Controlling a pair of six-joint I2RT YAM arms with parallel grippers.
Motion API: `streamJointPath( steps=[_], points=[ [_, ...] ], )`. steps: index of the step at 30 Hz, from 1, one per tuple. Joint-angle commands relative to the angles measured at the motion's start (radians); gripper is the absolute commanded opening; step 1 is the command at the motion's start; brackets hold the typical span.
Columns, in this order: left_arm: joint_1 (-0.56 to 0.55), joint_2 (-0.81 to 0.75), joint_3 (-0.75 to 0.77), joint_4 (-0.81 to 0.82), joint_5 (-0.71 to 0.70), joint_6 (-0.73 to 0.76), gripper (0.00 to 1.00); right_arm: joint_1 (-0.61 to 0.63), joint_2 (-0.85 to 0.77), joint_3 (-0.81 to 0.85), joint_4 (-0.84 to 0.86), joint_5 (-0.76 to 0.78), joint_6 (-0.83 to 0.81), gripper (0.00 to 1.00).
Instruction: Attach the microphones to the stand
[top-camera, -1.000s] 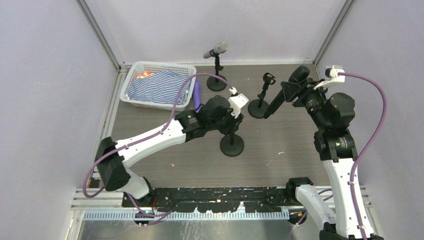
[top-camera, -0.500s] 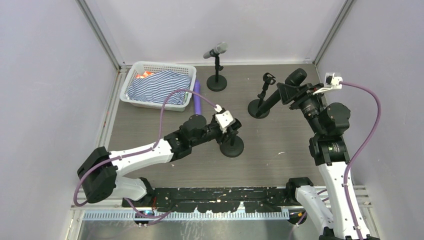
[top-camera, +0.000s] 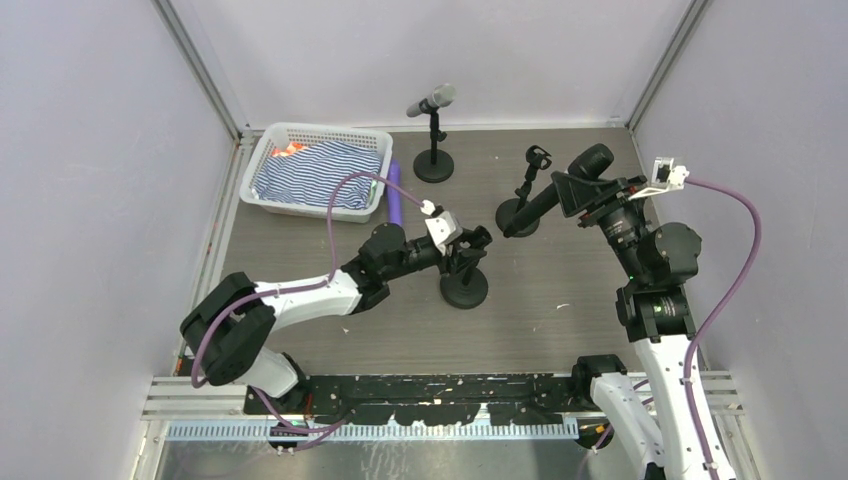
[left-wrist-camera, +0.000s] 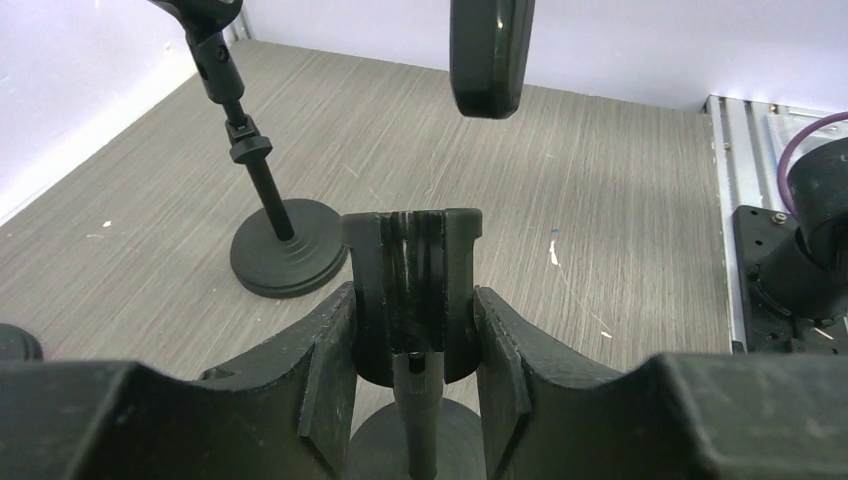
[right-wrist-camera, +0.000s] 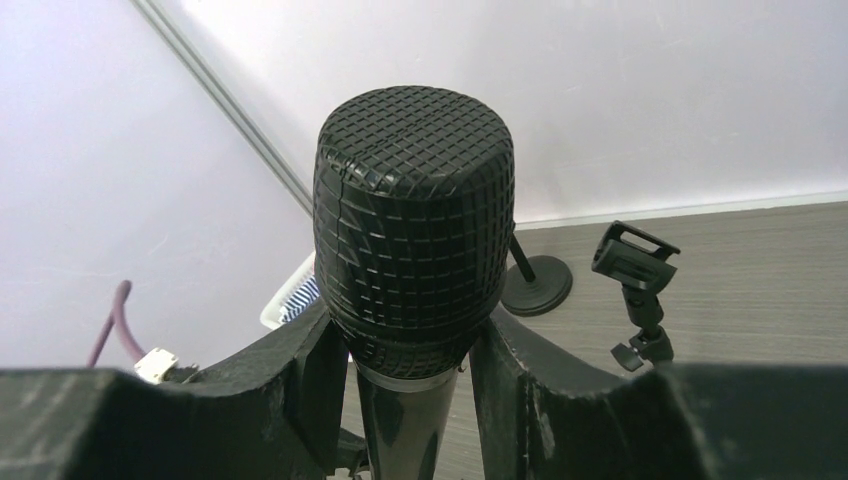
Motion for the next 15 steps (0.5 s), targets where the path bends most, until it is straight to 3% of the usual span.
streamJointPath(
  steps=[1, 8, 15],
  points=[
    [0.025, 0.003, 0.017, 0.129, 0.126, -0.037, 0.0, 0.003, -0.011, -0.011, 0.13, -0.043, 0.034, 0.01],
    [0.045, -0.006, 0.008, 0.104, 0.184, -0.034, 0.0, 0.045, 0.055, -0.011, 0.221, -0.058, 0.041, 0.01],
    [0.051, -0.009, 0.001, 0.099, 0.187, -0.032, 0.0, 0.162, 0.106, 0.009, 0.216, 0.011, -0.034, 0.01]
  ],
)
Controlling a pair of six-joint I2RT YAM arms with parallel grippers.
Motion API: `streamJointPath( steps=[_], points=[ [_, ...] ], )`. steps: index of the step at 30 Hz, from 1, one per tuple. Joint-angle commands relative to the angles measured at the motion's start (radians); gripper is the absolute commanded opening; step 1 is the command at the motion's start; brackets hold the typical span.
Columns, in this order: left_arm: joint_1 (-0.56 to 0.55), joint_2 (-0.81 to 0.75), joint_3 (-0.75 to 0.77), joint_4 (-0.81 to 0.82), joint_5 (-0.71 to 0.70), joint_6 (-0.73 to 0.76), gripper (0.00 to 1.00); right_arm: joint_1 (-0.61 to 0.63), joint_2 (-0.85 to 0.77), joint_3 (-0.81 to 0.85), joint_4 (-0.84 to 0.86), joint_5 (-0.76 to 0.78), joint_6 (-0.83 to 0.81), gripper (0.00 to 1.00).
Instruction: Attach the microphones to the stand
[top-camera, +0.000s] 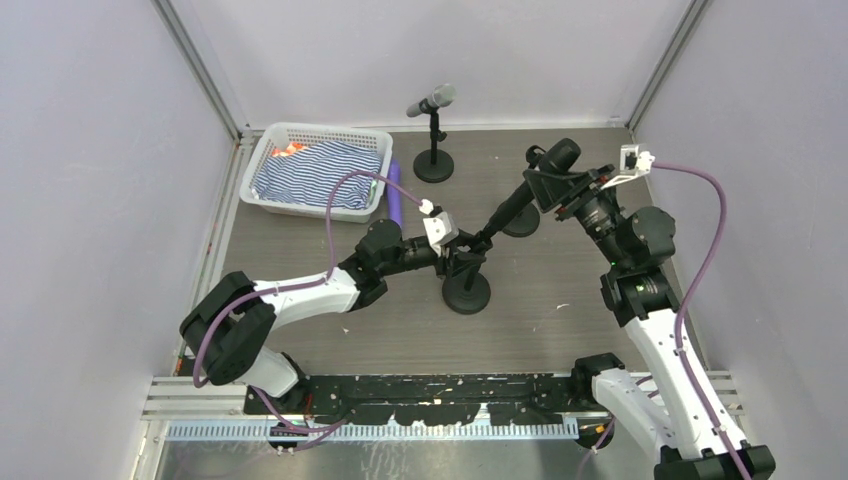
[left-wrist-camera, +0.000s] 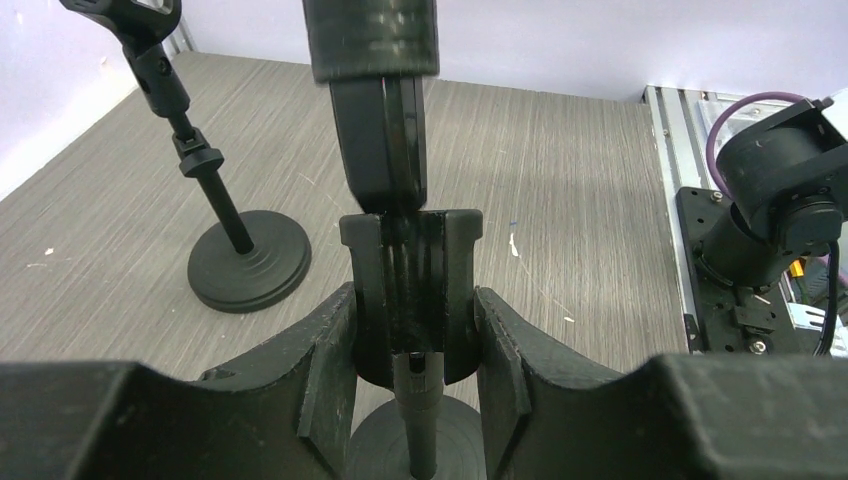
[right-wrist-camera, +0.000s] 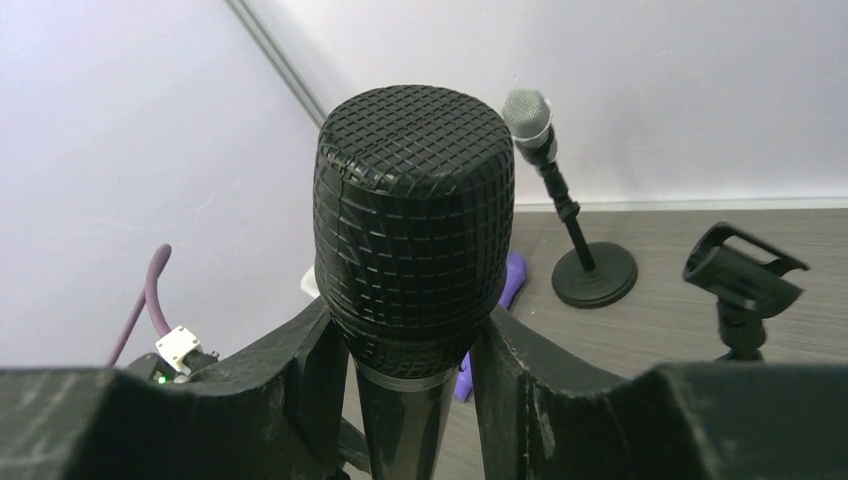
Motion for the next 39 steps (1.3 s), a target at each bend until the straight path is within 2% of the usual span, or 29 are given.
streamJointPath(
  steps=[1, 23, 39],
  points=[
    [0.008, -0.015, 0.001, 0.086, 0.023, -0.006, 0.0, 0.068, 0.007, 0.026, 0.069, 0.057, -0.058, 0.01],
    [0.015, -0.007, 0.004, 0.086, 0.049, -0.012, 0.01, 0.232, -0.04, -0.117, -0.04, 0.213, -0.106, 0.01],
    [0.015, 0.01, 0.04, 0.053, 0.068, -0.028, 0.04, 0.379, -0.033, -0.143, -0.274, 0.27, -0.188, 0.01]
  ],
)
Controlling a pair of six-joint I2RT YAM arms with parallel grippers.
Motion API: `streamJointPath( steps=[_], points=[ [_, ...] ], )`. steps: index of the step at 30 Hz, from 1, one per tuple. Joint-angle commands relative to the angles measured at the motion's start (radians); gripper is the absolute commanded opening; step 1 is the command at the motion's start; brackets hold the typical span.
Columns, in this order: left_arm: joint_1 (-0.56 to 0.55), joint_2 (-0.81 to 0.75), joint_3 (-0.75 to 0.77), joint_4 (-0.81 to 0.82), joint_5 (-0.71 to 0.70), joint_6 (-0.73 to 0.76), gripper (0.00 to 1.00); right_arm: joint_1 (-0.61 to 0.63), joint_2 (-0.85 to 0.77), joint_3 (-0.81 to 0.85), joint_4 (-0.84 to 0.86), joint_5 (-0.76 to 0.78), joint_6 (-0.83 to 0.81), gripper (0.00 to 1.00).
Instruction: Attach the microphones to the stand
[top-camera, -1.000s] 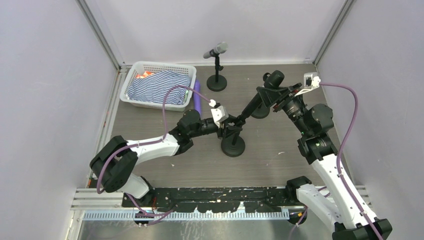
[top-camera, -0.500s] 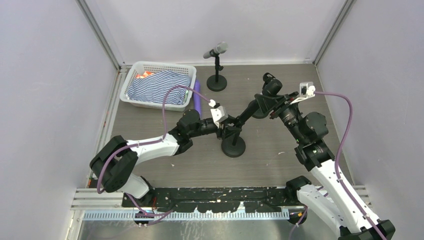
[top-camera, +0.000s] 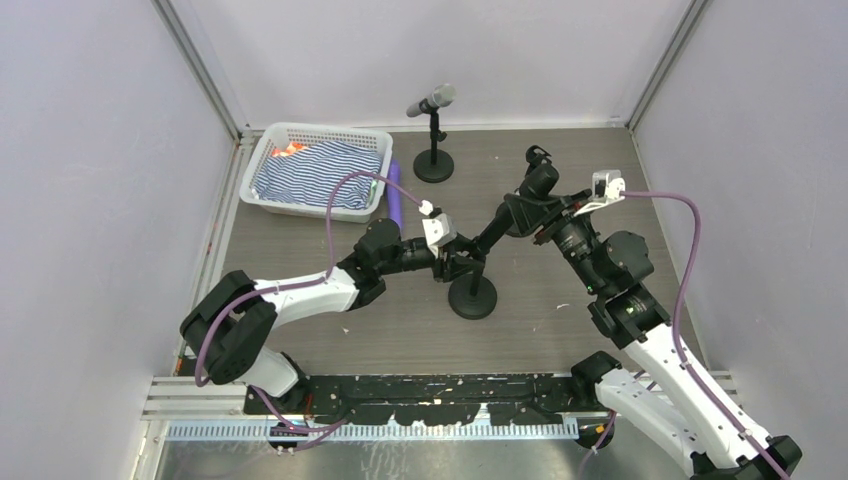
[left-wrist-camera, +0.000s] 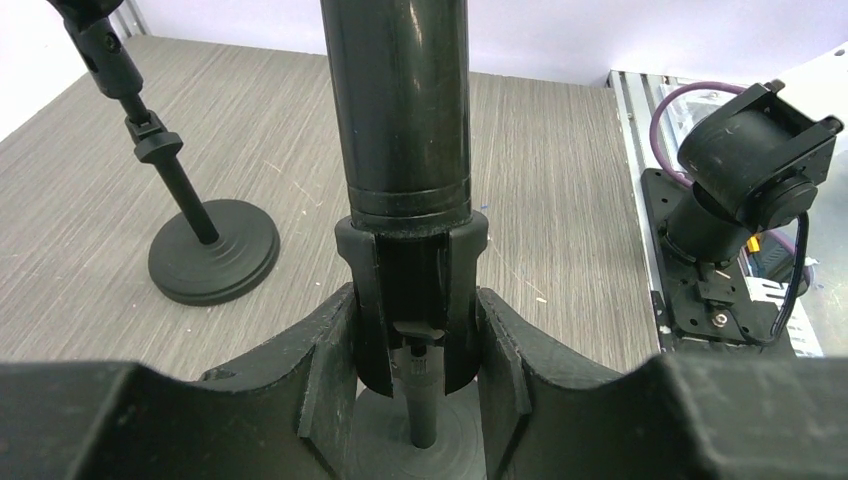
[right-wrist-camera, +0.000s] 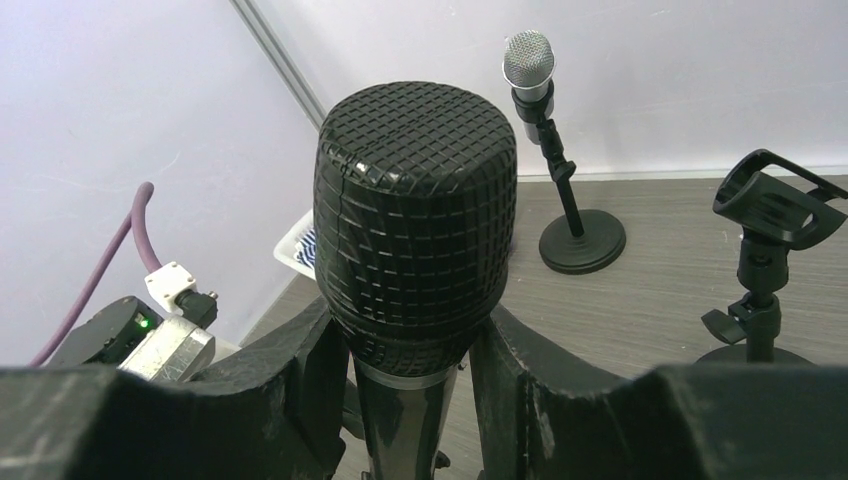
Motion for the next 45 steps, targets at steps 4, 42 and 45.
streamJointPath(
  steps=[4, 42, 45],
  points=[
    [-0.002, 0.01, 0.063, 0.039, -0.014, -0.002, 0.04, 0.11, 0.044, -0.026, -0.281, -0.037, -0.103, 0.01],
    [0.0, 0.014, 0.024, 0.102, -0.112, -0.062, 0.76, 0.248, 0.089, 0.131, -0.561, 0.348, -0.33, 0.01],
    [-0.005, 0.007, -0.005, 0.136, -0.146, -0.104, 0.83, 0.258, 0.106, 0.133, -0.504, 0.376, -0.294, 0.01]
  ],
)
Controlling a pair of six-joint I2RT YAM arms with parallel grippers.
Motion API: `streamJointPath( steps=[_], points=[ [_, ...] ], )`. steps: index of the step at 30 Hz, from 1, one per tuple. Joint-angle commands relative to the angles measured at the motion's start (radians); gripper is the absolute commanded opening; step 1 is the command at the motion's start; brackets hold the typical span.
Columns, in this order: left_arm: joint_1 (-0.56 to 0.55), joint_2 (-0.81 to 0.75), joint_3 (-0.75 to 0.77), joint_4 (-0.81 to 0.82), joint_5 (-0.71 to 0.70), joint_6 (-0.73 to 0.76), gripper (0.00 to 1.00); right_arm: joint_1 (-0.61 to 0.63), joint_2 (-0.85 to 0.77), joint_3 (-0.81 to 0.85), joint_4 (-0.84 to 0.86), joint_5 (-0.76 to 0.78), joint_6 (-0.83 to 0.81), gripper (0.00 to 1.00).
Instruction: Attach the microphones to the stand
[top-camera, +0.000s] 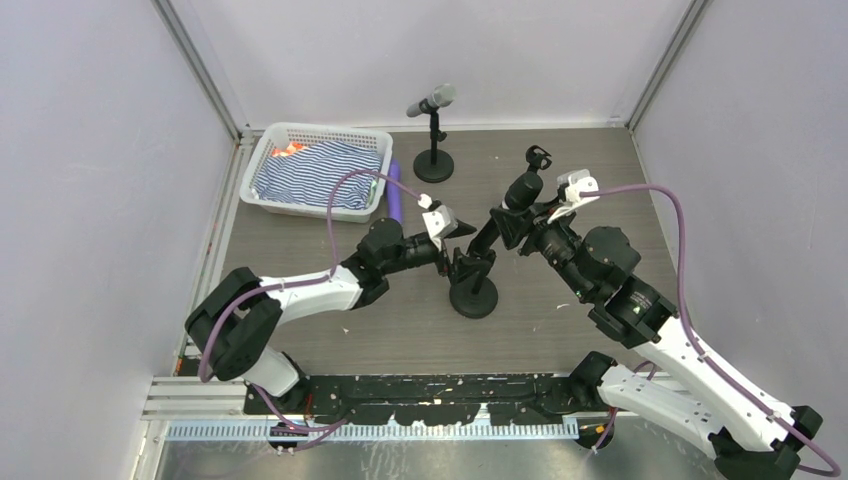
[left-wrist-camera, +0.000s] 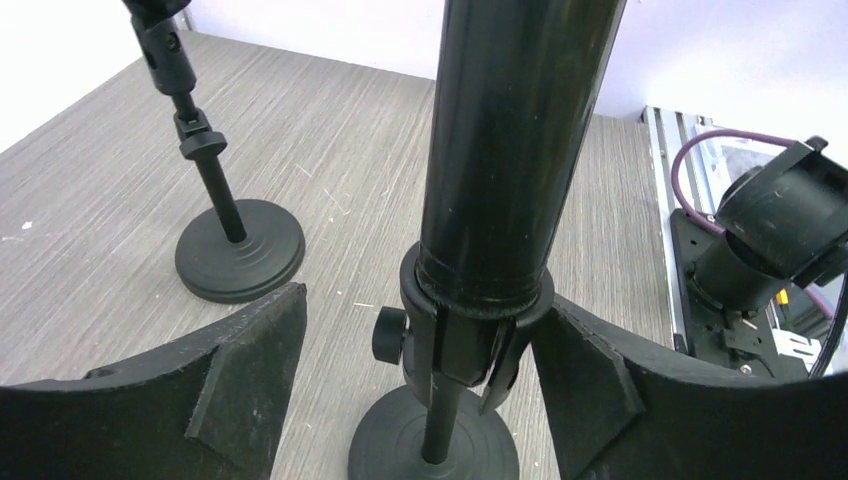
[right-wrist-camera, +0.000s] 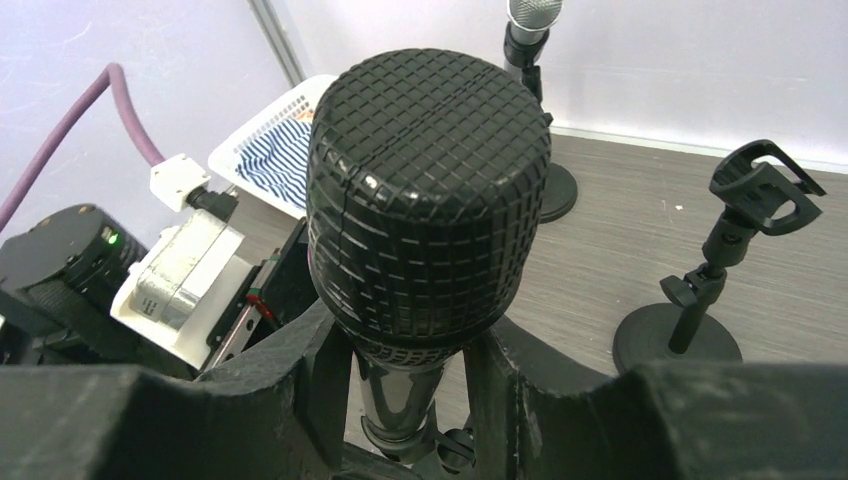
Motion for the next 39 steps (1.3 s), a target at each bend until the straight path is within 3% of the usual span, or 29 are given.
streamJointPath(
  steps=[1, 6, 11, 20, 30, 39],
  points=[
    [-0.008, -0.029, -0.042, 0.128, -0.084, -0.064, 0.85, 0.006, 0.061, -0.034, -0.183, 0.148, -0.049, 0.01],
    [-0.07, -0.073, -0.123, 0.155, -0.245, -0.09, 0.9, 0.036, 0.089, -0.013, -0.112, 0.265, -0.007, 0.01],
    [-0.161, -0.078, -0.197, 0.255, -0.468, -0.156, 0.96, 0.066, 0.146, 0.009, -0.07, 0.356, 0.167, 0.01],
    [-0.24, 0.064, -0.19, 0.478, -0.84, -0.211, 0.93, 0.207, 0.234, 0.063, -0.001, 0.582, 0.252, 0.01],
    [-0.264, 0.172, -0.087, 0.577, -0.999, -0.141, 0.66, 0.261, 0.223, 0.055, -0.008, 0.664, 0.276, 0.01],
    [-0.271, 0.172, -0.101, 0.592, -0.999, -0.114, 0.2, 0.273, 0.189, 0.027, 0.017, 0.665, 0.248, 0.01]
  ],
)
